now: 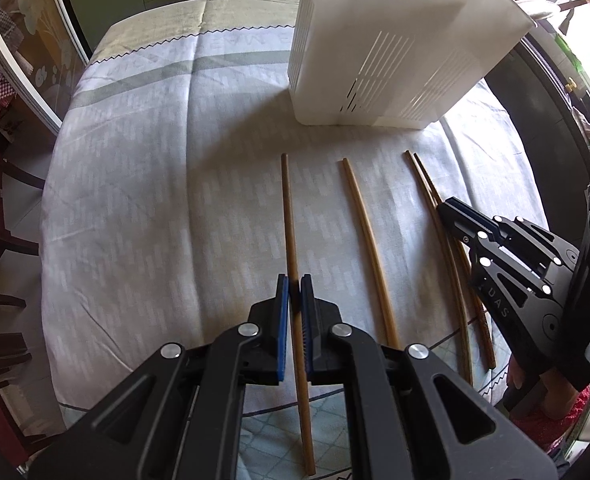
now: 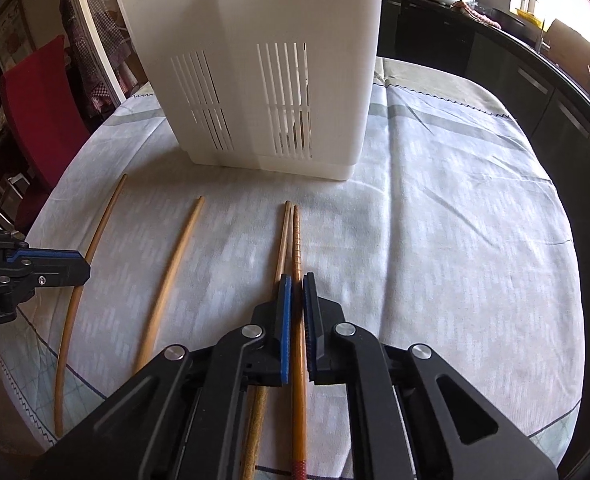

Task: Organize utensils
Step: 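Lift a chopstick upright in each gripper toward the white caddy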

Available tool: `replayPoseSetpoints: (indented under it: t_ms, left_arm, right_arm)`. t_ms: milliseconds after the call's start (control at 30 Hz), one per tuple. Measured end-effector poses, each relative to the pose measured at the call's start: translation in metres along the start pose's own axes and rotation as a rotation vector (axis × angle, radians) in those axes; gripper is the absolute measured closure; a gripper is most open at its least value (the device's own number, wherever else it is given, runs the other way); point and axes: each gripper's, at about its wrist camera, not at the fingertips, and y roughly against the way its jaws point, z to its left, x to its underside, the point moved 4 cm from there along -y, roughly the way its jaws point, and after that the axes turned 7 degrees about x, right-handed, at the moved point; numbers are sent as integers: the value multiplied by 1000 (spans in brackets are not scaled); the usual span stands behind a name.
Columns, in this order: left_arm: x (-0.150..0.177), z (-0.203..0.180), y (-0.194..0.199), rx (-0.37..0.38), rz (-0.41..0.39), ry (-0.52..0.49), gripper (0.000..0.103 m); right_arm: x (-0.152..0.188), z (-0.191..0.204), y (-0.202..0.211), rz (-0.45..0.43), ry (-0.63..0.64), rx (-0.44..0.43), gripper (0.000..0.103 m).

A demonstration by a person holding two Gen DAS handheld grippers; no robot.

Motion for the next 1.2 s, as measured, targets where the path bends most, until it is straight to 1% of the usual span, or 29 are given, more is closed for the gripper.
replayPoseSetpoints:
  t_ms: [200,333,533,733,800,900,1200]
  left_arm:
    - [-1,3,10,8,-19,2,97]
    - [-2,2,22,13,-40,-7,97]
    - [2,-2,49,18,-94,-26,97]
    - [6,-13,79,20,-167,-52,97]
    - [7,-17,90,15,-194,-65,97]
    - [13,-21,101,29,-219,-70,98]
    - [37,-28,128,27,-293,-95,98]
  right_arm:
    - [-9,-7,23,-57,-46,-66,96]
    - [-13,-17,52,-123,-71,-105,96]
    - [-16,-31,97,-222,-87,-133,96]
    - [-5,-43,142,-305,-79,-134,96]
    - [0,-43,152,-323,-72,-133,96]
    - [12,-45,168,-342,-60,-128,96]
    - [43,-53,191,-380,-45,-125,96]
